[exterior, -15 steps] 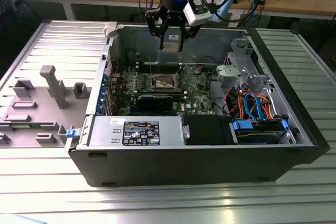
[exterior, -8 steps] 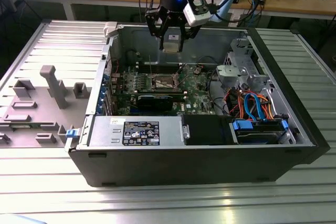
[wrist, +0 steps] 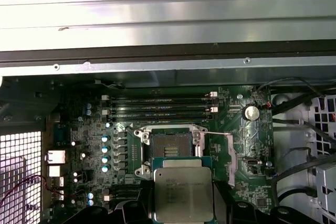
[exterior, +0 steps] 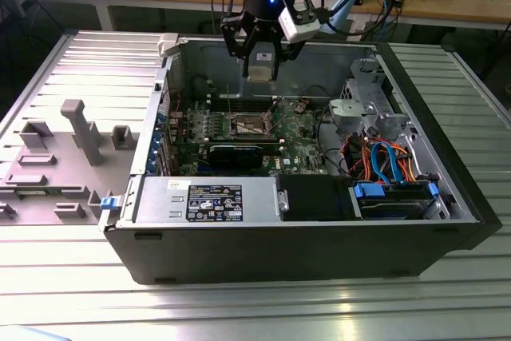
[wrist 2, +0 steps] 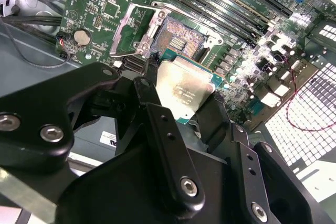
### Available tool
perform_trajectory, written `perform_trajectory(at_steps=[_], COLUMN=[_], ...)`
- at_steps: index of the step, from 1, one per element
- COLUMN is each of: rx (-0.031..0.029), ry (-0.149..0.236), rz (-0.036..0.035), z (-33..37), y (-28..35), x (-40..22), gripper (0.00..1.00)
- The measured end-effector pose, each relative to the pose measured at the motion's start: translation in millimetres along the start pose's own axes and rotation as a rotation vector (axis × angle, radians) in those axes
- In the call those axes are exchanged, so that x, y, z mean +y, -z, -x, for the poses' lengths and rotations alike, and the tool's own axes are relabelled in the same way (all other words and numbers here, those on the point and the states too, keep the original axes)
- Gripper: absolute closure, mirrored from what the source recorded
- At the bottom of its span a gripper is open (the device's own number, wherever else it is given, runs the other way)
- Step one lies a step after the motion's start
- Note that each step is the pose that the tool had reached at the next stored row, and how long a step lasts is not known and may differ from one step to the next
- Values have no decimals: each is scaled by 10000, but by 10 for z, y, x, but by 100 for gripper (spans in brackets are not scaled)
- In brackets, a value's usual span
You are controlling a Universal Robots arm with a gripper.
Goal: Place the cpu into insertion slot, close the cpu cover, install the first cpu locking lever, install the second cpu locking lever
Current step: 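Place the cpu into insertion slot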
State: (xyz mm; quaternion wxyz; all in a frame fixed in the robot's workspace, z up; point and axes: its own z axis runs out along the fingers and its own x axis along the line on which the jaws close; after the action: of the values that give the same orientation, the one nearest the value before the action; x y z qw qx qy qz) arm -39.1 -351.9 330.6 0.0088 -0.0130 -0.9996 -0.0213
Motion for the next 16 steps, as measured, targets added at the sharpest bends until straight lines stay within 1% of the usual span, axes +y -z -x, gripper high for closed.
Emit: perform_trajectory(at_steps=[16], rx=[0], ry=[0], rz=[-1], z=[0], y=[-29], x=[-1], gripper=[45])
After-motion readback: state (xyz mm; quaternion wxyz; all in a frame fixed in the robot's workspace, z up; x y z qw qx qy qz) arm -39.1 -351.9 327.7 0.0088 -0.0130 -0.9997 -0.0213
